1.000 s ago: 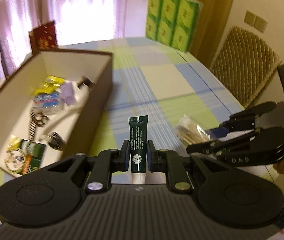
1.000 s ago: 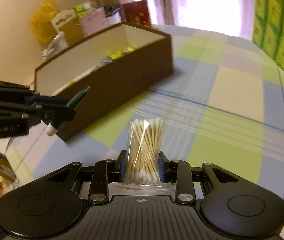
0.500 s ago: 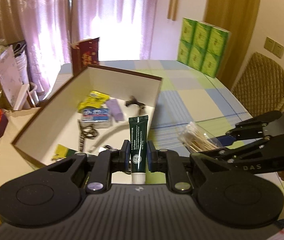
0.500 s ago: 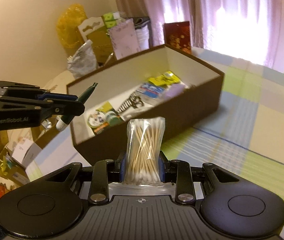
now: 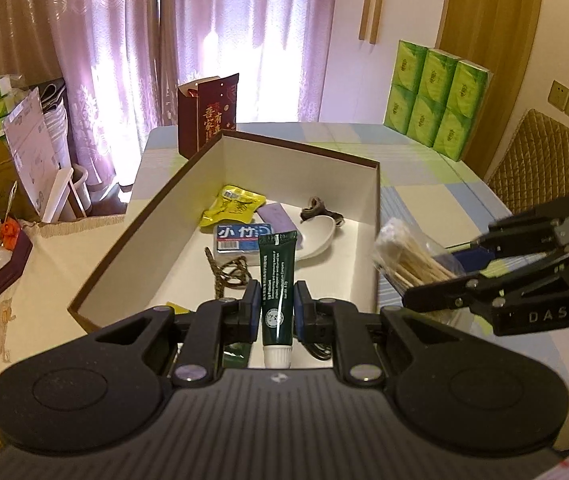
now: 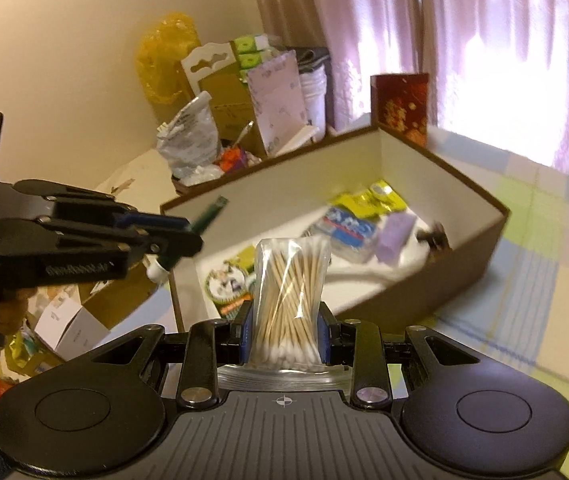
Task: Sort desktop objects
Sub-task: 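Carry the green tube and cotton swab bag over the open box with both tools, then open the right tool to drop the swab bag while the left tool releases the tube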
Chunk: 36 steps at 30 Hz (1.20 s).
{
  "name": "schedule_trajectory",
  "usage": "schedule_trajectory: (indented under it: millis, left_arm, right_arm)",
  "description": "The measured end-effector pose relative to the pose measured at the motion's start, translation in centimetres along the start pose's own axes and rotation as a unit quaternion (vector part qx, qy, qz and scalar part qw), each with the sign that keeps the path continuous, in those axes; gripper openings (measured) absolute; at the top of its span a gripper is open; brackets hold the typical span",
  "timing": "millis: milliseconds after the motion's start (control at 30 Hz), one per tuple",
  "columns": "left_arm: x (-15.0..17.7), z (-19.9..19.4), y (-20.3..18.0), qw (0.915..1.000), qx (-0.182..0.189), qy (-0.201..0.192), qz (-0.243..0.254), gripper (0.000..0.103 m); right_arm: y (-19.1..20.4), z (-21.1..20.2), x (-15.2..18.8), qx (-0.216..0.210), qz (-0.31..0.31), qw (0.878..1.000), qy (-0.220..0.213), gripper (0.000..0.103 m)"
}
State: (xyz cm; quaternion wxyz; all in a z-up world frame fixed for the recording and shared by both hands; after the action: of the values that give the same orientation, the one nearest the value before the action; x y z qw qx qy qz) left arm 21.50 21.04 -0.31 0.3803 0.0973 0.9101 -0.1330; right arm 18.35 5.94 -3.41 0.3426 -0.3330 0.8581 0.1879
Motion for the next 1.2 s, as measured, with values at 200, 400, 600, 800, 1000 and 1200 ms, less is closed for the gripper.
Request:
schedule_trajectory:
  millis: [200, 400, 600, 800, 1000, 1200]
  left_arm:
    - [-1.4, 2.2, 2.3, 0.9998, -0.003, 0.01, 0.016, 0.013]
    - [-2.5, 5.9, 4.7, 0.9979, -0.025, 0.038, 0.046, 0.013]
    - [-3.1, 9.1, 6.4, 0.9956, -0.035, 0.064, 0.06, 0.013]
    - [-3.2, 11.7, 7.4, 0.9919, -0.041, 0.089, 0.081, 0.013]
    - [-3.0, 13.4, 7.5, 0.9894, -0.04, 0.105, 0.092, 0.013]
    - [-3.0, 14.6, 7.5, 0.9883, -0.035, 0.116, 0.092, 0.013]
  right_arm:
    - [-0.6, 3.0, -2.4, 0.004, -0.034, 0.999, 0.008, 0.028]
    - [-3.1, 7.9, -3.5, 0.031, -0.078, 0.994, 0.064, 0.028]
    - [-5.3, 11.0, -3.8, 0.038, -0.074, 0.992, 0.098, 0.028]
    - [-5.8, 13.6, -3.3, 0.017, -0.117, 0.983, 0.14, 0.028]
    - [-6.1, 15.5, -2.3, -0.023, -0.168, 0.967, 0.191, 0.028]
    - [-6.0, 17.2, -1.3, -0.05, -0.183, 0.955, 0.229, 0.028]
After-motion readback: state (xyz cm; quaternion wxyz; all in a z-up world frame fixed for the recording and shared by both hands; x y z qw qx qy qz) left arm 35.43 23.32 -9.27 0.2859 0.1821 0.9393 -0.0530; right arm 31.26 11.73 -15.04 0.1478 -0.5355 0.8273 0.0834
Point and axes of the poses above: each gripper's, at about its wrist camera, not at the fingertips, and z roughly the way its jaws point, y to its left, x to its underside, the point moved 4 cm from there along z, roughly the way its jaws point, and after that the axes turned 9 degrees about -z, right-handed, at the moved point
